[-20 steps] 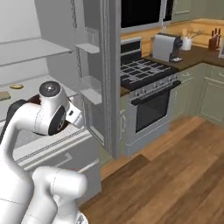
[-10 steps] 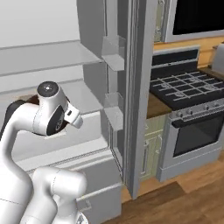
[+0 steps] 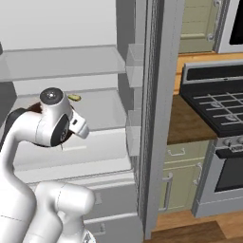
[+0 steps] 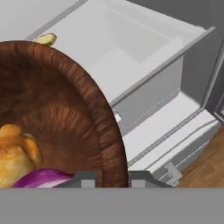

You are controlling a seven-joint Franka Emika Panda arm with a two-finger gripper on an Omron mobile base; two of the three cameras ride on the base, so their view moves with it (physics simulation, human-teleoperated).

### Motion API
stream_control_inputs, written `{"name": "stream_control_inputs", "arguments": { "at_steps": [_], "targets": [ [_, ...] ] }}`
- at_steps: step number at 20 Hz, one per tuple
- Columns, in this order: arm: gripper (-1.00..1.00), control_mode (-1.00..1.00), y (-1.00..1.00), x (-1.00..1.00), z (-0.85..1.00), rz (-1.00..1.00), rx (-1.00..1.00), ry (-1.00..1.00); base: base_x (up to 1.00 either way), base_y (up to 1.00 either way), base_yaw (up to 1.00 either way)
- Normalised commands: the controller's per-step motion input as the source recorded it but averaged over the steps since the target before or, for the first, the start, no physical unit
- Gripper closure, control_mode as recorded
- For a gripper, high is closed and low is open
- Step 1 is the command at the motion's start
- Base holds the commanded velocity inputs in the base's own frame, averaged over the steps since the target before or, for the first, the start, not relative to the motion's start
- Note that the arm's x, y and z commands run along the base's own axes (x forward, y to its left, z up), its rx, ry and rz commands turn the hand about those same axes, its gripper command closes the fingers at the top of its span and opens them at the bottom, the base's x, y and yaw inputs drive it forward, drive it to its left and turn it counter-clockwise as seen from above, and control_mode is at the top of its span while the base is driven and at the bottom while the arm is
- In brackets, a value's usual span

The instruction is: Pick the chicken drumstick and onion from their plates and place them in the bowl. Then put the bowl in the fridge.

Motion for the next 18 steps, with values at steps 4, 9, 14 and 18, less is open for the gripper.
{"name": "stream_control_inputs", "arguments": {
  "at_steps": [4,9,14,18],
  "targets": [
    [1.00,-1.00,-0.02,-0.17,0.67,0.30,0.00,-0.09,0.00,0.00,0.00],
    [1.00,-1.00,0.00,-0.33,1.00,0.12,0.00,-0.11,0.00,0.00,0.00],
    [1.00,-1.00,0.07,0.16,1.00,-0.08,0.08,0.01,0.00,0.00,0.00],
    [1.00,-1.00,0.00,0.32,0.94,-0.14,0.10,0.03,0.00,0.00,0.00]
  ]
}}
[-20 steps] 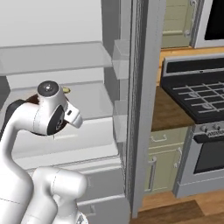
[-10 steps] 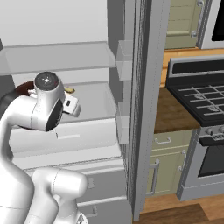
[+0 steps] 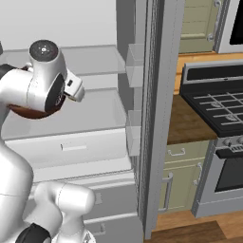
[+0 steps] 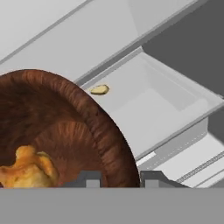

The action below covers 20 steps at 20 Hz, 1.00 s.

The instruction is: Pick the chicken drumstick and onion from their plates and place them in the bowl. Then put the bowl in the fridge.

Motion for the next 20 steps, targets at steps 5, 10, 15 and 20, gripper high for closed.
{"name": "stream_control_inputs", "arguments": {
  "at_steps": [5,10,15,20],
  "targets": [
    [1.00,-1.00,0.06,0.21,0.36,-0.11,0.11,-0.04,0.00,0.00,0.00],
    [1.00,-1.00,-0.03,-1.00,0.00,0.00,0.24,-0.03,0.00,0.00,0.00],
    [1.00,-1.00,0.04,-0.30,0.08,-0.24,0.24,-0.30,0.00,0.00,0.00],
    [1.00,-1.00,0.43,0.60,0.17,-0.60,0.12,-0.08,0.00,0.00,0.00]
  ]
}}
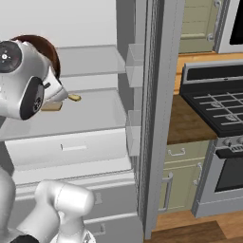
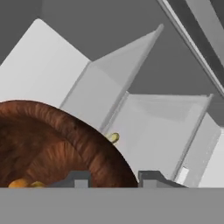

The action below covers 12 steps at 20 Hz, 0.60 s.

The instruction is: Pick the chicken drumstick and onion from their plates and place them in the bowl. Then put the bowl in the fridge.

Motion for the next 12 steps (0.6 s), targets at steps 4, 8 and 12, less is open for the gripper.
{"name": "stream_control_inputs", "arguments": {
  "at_steps": [4,8,12],
  "targets": [
    [1.00,-1.00,0.60,0.88,0.57,-0.39,0.11,0.01,0.00,0.00,0.00],
    [1.00,-1.00,0.19,1.00,0.33,-0.14,0.07,0.30,0.00,0.00,0.00],
    [1.00,-1.00,0.11,1.00,0.00,-0.09,0.05,0.44,0.00,0.00,0.00]
  ]
}}
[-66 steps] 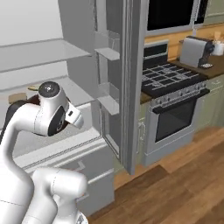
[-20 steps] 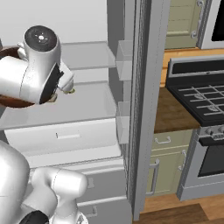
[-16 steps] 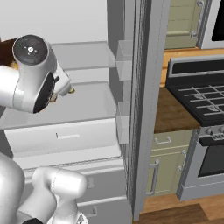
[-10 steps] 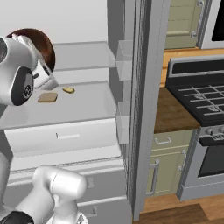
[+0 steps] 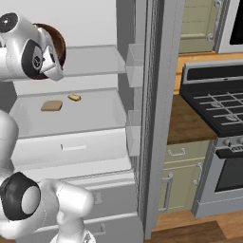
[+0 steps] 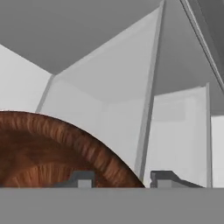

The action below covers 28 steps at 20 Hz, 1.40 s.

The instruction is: Pick the chicken drumstick and onion from their plates and place them in the bowl. Then put the bowl in the fridge.

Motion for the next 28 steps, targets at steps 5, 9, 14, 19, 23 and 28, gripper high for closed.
{"name": "stream_control_inputs", "arguments": {
  "at_steps": [5,9,14,19,23,28],
  "targets": [
    [1.00,-1.00,0.55,1.00,0.03,-0.15,0.03,0.33,0.00,0.00,0.00],
    [-1.00,-1.00,0.74,0.76,0.00,-0.17,-0.02,0.20,0.00,0.00,0.00],
    [-1.00,-1.00,0.14,-0.06,-0.01,-0.08,-0.02,-0.03,0.00,0.00,0.00],
    [-1.00,-1.00,-0.84,-1.00,-0.44,0.00,0.18,-0.48,0.00,0.00,0.00],
    [-1.00,-1.00,-0.94,-1.00,-0.40,0.00,0.24,-0.46,0.00,0.00,0.00],
    [-1.00,-1.00,-0.88,-1.00,-0.93,0.00,0.12,-0.20,0.00,0.00,0.00]
  ]
}}
